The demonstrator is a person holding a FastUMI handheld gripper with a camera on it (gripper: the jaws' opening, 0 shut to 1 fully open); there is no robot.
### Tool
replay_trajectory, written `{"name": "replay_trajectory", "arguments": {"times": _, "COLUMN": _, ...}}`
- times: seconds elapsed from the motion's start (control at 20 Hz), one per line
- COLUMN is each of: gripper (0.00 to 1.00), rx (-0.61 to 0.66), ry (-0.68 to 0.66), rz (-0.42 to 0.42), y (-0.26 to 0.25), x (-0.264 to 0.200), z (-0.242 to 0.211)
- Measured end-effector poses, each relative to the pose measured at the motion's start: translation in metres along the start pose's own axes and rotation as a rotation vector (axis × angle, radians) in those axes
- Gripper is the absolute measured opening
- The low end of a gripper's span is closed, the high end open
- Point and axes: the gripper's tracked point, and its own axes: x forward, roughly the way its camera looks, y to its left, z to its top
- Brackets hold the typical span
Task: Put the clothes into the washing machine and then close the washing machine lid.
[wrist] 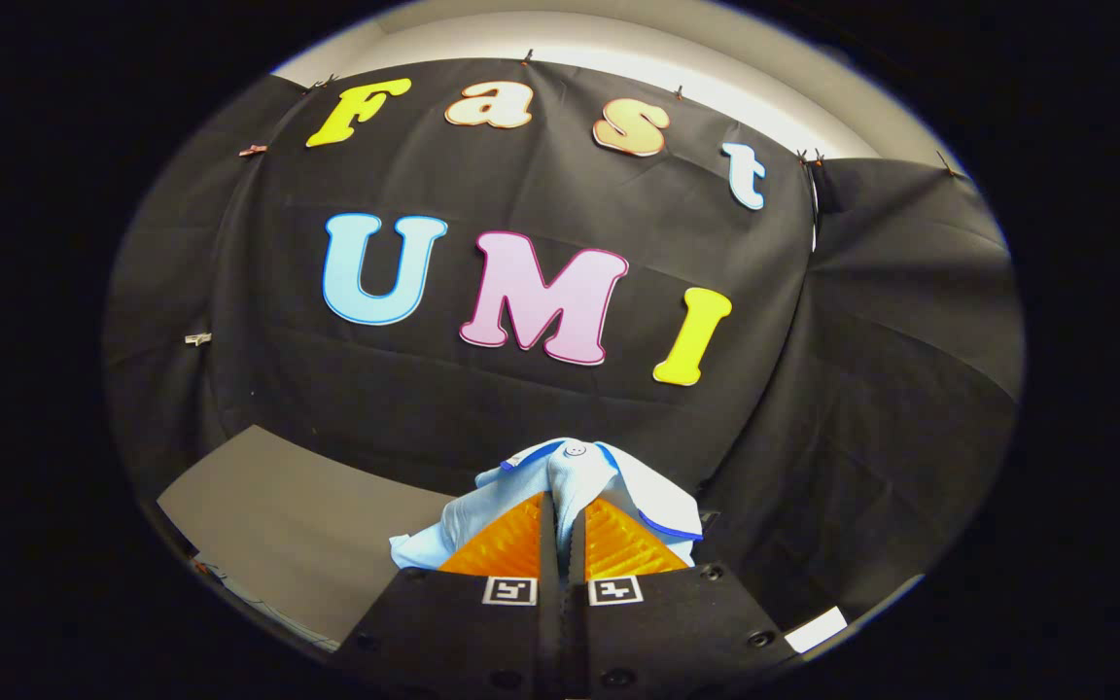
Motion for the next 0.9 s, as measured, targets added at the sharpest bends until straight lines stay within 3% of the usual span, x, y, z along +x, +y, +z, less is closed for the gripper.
{"name": "replay_trajectory", "arguments": {"times": 0.25, "gripper": 0.05, "rx": -0.019, "ry": 0.042, "rz": 0.028, "y": -0.037, "x": 0.042, "z": -0.056}}
{"name": "replay_trajectory", "arguments": {"times": 0.9, "gripper": 0.05, "rx": -0.030, "ry": 0.297, "rz": 0.123, "y": -0.046, "x": 0.117, "z": -0.250}}
